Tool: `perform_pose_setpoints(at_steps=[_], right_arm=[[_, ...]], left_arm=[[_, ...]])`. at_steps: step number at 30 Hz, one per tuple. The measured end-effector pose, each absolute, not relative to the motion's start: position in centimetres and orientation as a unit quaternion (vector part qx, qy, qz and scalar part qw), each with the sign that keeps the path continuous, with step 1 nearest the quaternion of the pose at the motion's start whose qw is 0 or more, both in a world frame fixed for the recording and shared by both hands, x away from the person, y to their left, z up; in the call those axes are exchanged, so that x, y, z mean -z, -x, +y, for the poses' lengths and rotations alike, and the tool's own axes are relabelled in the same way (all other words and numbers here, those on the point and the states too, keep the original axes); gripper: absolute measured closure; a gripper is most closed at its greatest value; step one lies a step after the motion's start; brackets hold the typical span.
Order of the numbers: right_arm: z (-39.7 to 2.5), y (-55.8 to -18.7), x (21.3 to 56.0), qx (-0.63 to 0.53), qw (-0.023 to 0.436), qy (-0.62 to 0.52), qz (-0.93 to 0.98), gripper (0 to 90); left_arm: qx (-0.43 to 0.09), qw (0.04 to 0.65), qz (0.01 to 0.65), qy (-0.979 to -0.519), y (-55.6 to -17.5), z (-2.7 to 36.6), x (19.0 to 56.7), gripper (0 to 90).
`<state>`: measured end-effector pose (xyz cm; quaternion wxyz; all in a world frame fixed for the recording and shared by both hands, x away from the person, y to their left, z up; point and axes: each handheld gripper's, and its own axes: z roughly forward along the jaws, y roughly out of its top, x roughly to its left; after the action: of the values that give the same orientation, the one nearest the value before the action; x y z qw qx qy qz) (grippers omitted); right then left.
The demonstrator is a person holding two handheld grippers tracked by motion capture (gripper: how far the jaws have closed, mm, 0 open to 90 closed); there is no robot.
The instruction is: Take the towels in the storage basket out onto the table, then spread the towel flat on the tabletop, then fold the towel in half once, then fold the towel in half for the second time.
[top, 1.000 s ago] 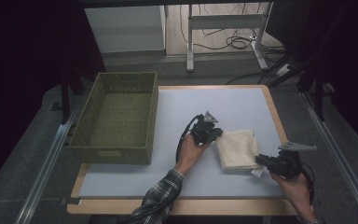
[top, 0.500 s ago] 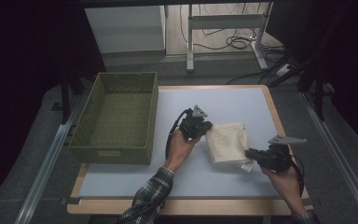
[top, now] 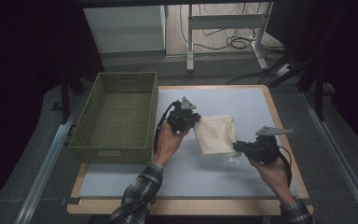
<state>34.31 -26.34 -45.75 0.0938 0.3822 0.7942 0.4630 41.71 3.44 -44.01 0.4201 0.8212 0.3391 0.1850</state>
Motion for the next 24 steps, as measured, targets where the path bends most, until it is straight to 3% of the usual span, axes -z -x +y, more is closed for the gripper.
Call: perform_pose_setpoints(at_steps=[24], right_arm=[[-20.8,-36.5,43.5,-0.475,0.087,-0.347,0.804,81.3]], left_arm=[[-0.232,0.397,0.357,-0.813,-42.6,7.8,40.5,84.5]])
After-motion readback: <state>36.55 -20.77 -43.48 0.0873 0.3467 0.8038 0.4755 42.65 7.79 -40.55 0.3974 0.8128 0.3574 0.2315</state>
